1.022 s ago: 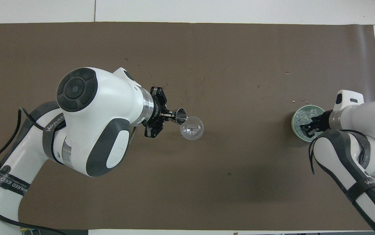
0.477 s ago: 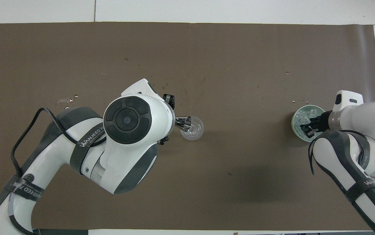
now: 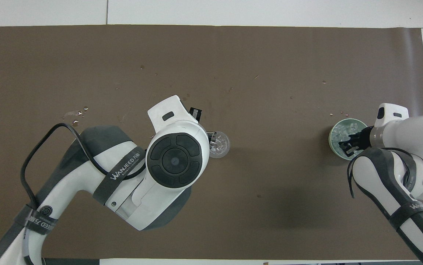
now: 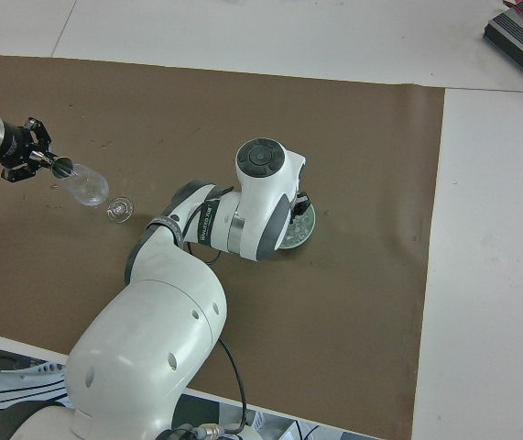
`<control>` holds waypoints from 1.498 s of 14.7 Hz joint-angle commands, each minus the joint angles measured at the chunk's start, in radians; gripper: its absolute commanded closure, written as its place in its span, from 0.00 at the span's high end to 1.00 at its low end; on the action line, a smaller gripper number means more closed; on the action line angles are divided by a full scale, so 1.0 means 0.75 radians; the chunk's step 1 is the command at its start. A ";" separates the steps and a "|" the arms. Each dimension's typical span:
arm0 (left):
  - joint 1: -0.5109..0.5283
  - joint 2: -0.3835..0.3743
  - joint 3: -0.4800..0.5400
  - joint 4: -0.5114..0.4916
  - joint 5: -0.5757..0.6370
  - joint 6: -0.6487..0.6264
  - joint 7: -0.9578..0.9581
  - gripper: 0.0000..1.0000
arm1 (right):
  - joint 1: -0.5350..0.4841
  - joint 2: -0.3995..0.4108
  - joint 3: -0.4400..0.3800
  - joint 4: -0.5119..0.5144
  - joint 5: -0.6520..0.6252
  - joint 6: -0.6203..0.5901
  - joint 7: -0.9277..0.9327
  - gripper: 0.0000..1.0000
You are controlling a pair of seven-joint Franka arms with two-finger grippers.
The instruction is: Pour wine and add ice with both arms
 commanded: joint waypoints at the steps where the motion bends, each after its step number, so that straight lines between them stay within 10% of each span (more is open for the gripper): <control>1: -0.056 -0.043 0.017 -0.036 0.093 0.012 -0.035 0.00 | -0.005 -0.038 0.001 -0.039 0.019 0.023 -0.031 0.40; 13: -0.144 -0.049 0.015 -0.059 0.437 -0.033 -0.127 0.00 | -0.003 -0.038 0.001 -0.039 0.019 0.023 -0.027 0.31; 22: -0.084 -0.064 0.019 -0.026 0.249 -0.043 -0.063 0.00 | -0.003 -0.038 0.001 -0.037 0.019 0.023 -0.029 0.17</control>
